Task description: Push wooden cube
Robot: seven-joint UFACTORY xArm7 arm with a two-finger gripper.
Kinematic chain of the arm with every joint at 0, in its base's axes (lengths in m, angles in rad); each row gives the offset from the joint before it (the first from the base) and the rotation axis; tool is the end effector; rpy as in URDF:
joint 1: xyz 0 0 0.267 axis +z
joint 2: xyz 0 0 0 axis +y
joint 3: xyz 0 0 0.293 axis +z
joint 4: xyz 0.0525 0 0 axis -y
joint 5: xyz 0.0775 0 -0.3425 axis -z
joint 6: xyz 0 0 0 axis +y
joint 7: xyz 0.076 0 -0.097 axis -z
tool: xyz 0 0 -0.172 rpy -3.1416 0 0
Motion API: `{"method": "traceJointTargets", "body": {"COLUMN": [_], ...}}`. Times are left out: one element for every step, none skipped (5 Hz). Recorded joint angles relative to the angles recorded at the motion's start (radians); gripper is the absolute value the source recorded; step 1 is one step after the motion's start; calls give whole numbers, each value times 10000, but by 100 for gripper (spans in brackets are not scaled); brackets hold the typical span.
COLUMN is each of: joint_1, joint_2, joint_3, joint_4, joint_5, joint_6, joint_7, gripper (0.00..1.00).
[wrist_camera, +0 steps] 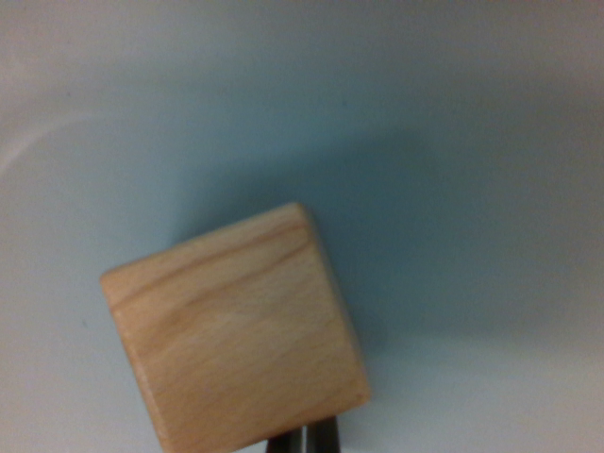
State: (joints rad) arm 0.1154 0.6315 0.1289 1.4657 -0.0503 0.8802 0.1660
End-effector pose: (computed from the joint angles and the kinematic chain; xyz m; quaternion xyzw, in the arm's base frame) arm 0.5695 0.1374 0.0302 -0.9986 -0.0440 0.0236 0.0147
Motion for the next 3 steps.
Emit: {"method": "traceJointTargets", "body": {"joint_1": [0,0,0], "joint_2": [0,57,57], "joint_3": [0,-7,-7], "joint_4": [0,92,92], "joint_5": [0,-6,-6], "joint_6": [0,35,35], "joint_7": [0,-7,-7], "gripper": [100,100,100]}}
